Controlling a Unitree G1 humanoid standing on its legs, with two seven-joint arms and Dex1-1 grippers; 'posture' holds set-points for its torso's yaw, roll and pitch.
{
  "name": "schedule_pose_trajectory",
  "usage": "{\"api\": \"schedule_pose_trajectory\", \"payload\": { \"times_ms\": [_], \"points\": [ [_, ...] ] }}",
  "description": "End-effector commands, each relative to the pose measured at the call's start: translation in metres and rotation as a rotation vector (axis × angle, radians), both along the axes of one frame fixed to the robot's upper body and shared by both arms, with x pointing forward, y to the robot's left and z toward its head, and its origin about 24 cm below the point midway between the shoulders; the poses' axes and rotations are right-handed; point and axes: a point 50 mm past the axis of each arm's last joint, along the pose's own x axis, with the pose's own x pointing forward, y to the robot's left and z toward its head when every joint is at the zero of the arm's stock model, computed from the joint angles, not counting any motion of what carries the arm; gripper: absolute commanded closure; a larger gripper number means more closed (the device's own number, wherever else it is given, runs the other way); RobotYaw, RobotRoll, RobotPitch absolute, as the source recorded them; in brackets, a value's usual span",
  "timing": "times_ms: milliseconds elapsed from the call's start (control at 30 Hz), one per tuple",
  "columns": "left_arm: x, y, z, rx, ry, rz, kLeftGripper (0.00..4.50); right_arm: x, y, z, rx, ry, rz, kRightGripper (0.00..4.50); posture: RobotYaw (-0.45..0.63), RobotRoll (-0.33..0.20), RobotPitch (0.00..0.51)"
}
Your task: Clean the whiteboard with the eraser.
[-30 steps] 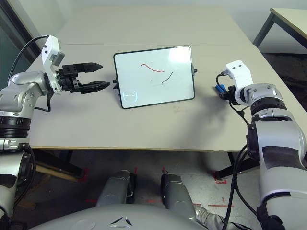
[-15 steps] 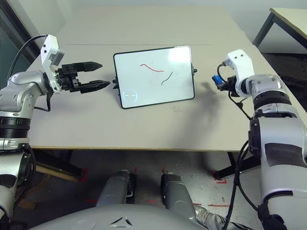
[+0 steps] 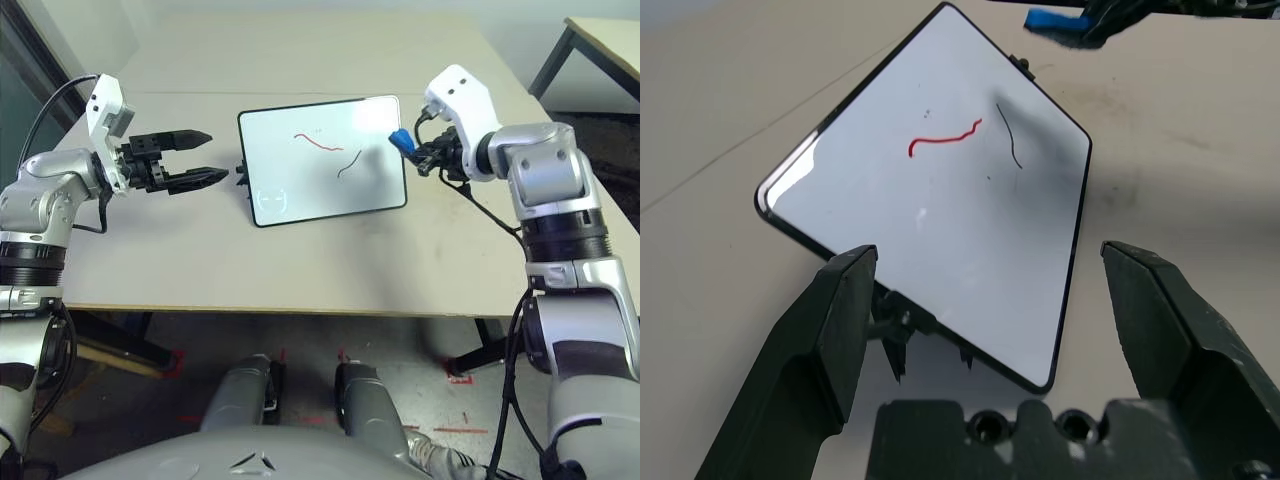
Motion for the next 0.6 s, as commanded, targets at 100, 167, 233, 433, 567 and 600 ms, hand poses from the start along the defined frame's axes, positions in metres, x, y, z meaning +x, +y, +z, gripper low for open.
{"api": "schedule_pose_trajectory", "payload": {
  "times_ms": [100, 167, 233, 433, 567, 600],
  "points": [
    [0.002, -0.003, -0.003, 0.018, 0.007, -0.015, 0.00, 0.006, 0.026, -0.014, -0.076, -0.087, 0.071, 4.50, 0.28, 0.000, 0.062],
    [0.003, -0.004, -0.003, 0.019, 0.007, -0.017, 0.00, 0.008, 0.032, -0.015, -0.089, -0.111, 0.085, 4.50, 0.28, 0.000, 0.063],
    [0.003, -0.004, -0.003, 0.018, 0.005, -0.018, 0.00, 0.015, 0.036, -0.016, -0.096, -0.148, 0.084, 4.50, 0.28, 0.000, 0.062],
    [0.002, -0.001, -0.004, 0.021, 0.009, -0.016, 0.00, 0.027, 0.041, -0.024, -0.115, -0.181, 0.080, 4.50, 0.29, 0.000, 0.059],
    [0.000, 0.001, -0.005, 0.023, 0.013, -0.011, 0.00, 0.029, 0.041, -0.029, -0.115, -0.184, 0.075, 4.50, 0.30, 0.000, 0.059],
    [0.000, 0.002, -0.005, 0.023, 0.013, -0.010, 0.00, 0.029, 0.041, -0.031, -0.114, -0.184, 0.073, 4.50, 0.30, 0.000, 0.059]
  ]
}}
